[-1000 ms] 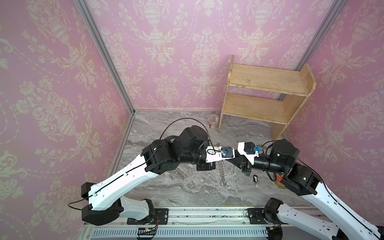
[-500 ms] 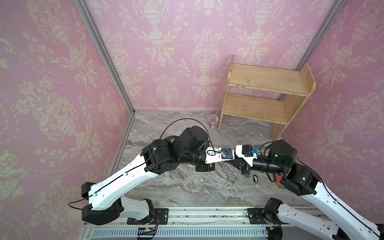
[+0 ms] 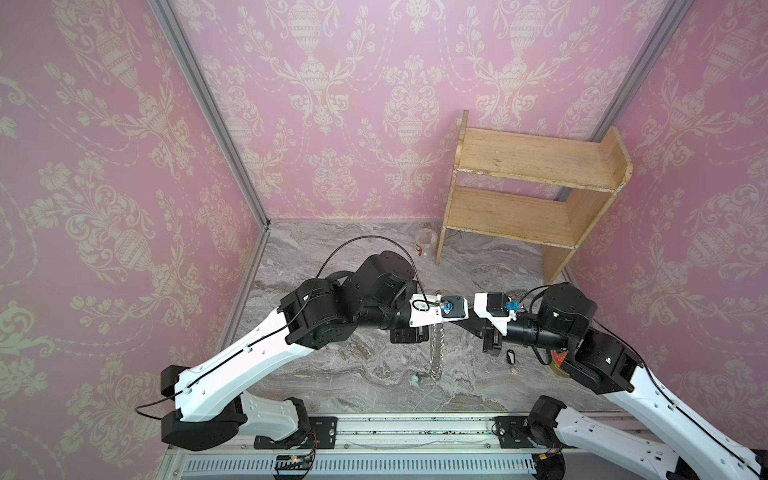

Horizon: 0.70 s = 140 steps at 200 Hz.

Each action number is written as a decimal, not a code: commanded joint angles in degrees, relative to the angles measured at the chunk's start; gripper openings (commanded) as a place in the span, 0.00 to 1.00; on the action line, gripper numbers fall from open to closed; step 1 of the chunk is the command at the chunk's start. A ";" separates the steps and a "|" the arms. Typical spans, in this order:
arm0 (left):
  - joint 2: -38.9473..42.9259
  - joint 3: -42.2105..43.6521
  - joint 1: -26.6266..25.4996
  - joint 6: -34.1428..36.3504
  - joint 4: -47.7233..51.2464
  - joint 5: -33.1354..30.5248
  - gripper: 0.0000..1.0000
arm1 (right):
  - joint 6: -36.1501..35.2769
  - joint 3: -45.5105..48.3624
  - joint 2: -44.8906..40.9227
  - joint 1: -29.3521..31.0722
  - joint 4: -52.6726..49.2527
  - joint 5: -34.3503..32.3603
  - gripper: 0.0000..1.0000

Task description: Put the keys on the keyring

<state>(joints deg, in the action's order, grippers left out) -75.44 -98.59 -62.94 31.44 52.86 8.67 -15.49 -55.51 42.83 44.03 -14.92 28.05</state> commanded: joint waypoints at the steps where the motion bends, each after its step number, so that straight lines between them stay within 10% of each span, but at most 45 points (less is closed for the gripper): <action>1: 4.48 3.51 -0.35 -3.66 -7.98 -0.75 0.17 | 3.89 2.49 -3.64 0.42 7.76 -1.41 0.00; 36: 10.67 13.27 1.12 -11.34 -18.82 -0.58 0.44 | 5.67 4.16 -5.88 0.29 11.13 -2.83 0.00; 140: 14.35 23.51 7.21 -23.94 -35.49 15.08 0.34 | 9.11 8.54 -7.24 0.29 22.60 -3.75 0.00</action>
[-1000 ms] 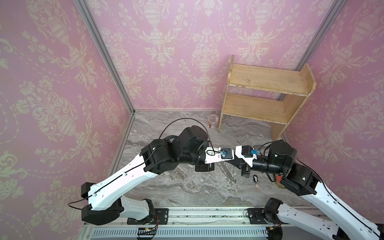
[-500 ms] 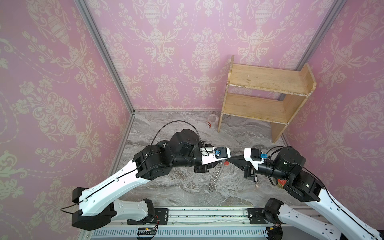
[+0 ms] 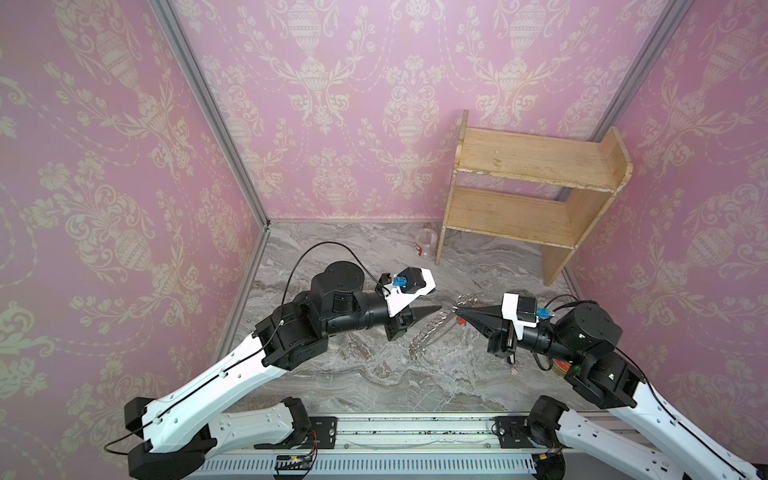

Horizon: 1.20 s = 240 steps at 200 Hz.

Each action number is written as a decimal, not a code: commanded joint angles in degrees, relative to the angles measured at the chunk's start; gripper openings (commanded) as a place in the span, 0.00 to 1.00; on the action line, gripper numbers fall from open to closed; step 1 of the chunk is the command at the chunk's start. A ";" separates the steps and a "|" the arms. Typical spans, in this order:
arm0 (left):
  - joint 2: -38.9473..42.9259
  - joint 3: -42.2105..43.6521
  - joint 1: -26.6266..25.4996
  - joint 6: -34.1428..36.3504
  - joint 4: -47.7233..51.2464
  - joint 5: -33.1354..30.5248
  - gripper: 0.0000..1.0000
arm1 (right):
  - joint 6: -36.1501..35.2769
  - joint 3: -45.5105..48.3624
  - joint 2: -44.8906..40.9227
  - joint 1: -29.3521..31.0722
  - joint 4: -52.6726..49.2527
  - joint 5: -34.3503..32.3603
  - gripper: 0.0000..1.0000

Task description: Put the keys on the keyring

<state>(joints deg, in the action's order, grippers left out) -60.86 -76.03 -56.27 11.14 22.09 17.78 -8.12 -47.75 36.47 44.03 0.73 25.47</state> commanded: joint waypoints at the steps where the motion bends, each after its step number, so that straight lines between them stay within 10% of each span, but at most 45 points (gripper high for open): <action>1: -0.22 0.96 0.55 -3.69 -4.83 6.00 0.34 | 1.77 0.84 -0.92 0.28 7.02 -1.19 0.00; 240: -3.82 2.03 2.36 -7.71 -9.50 15.97 0.16 | 3.97 4.49 -1.50 0.32 16.76 -1.42 0.00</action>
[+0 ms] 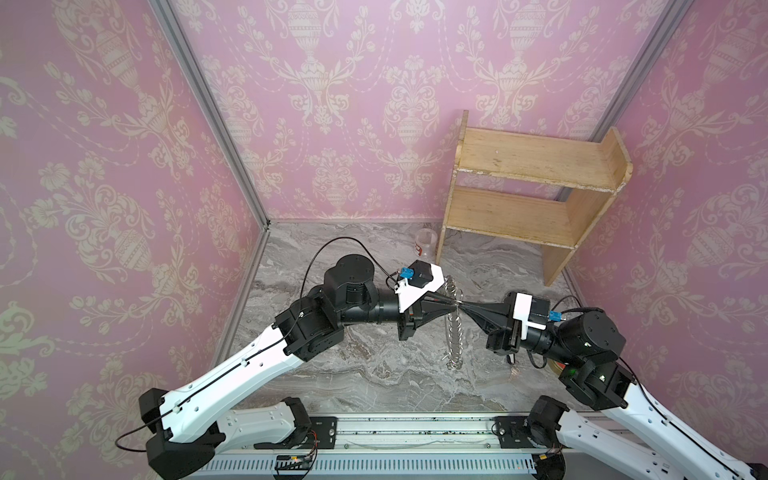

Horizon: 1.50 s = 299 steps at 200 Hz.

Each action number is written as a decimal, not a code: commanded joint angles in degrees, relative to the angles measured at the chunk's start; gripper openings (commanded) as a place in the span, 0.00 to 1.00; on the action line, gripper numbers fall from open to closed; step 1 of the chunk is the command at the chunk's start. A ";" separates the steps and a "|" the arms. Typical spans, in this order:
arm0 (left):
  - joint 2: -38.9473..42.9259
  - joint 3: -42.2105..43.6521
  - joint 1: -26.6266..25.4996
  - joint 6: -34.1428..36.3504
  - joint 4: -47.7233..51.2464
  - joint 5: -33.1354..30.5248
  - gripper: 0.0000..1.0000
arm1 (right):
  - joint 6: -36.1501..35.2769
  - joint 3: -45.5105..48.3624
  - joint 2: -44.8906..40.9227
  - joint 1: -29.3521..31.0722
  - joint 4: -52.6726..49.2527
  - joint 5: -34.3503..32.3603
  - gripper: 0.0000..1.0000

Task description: Put the keys on the keyring

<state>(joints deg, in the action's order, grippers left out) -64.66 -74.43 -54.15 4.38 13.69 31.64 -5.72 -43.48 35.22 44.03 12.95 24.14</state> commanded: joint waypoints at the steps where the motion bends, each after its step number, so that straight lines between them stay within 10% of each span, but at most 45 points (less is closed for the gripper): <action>1: 0.02 0.43 0.26 -0.95 -1.16 2.11 0.16 | 1.57 0.28 -0.25 0.34 4.63 -0.12 0.00; 136: 0.98 1.66 0.27 -1.14 -5.16 3.81 0.00 | 2.82 0.58 0.83 0.35 4.29 -0.53 0.00; 192: 1.01 -3.61 0.19 7.09 7.76 -0.68 0.00 | 3.17 -1.88 1.19 0.33 -5.70 -1.57 0.00; 263: -4.00 -15.34 -3.83 21.71 30.08 -10.57 0.00 | -1.63 -7.91 2.17 0.35 -21.11 -0.16 0.47; 299: -8.04 -20.34 -7.23 27.73 38.06 -17.35 0.00 | -4.53 -10.81 3.79 0.33 -25.02 1.82 0.49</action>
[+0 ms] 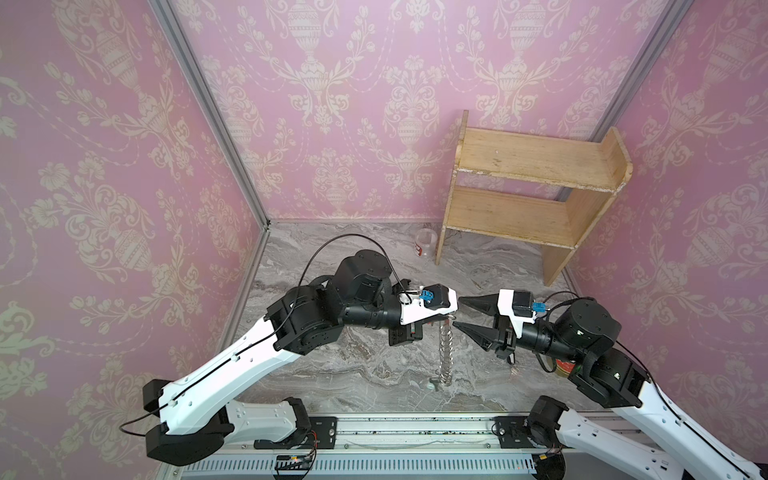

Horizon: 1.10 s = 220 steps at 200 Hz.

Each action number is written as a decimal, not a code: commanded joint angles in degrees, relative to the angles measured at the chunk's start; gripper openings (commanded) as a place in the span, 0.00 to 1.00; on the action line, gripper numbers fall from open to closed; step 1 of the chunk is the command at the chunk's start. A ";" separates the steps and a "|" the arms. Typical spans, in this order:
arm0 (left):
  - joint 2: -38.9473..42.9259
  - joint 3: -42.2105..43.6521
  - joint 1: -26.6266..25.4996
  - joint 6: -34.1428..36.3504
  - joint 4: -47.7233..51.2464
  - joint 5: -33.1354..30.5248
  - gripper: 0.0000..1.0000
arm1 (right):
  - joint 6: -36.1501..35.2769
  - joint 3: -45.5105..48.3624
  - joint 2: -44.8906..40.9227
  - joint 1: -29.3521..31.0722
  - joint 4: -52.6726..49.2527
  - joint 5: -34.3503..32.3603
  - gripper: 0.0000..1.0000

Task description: Put the keys on the keyring

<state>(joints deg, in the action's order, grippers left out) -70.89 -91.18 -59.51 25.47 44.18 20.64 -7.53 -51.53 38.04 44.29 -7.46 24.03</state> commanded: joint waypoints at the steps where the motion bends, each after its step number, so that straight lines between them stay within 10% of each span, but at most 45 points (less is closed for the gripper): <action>1: -1.89 -3.71 -1.94 6.75 7.66 -6.47 0.00 | -2.78 -2.82 1.02 0.08 -4.73 2.09 0.49; 220: -4.53 -8.09 -5.54 11.97 11.19 -14.31 0.00 | -5.64 -4.55 4.33 0.12 -10.22 7.74 0.00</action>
<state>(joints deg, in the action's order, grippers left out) -76.23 -98.00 -64.64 36.58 56.31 7.33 -14.00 -55.37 42.54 44.29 -19.40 29.93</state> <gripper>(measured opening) 0.051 0.044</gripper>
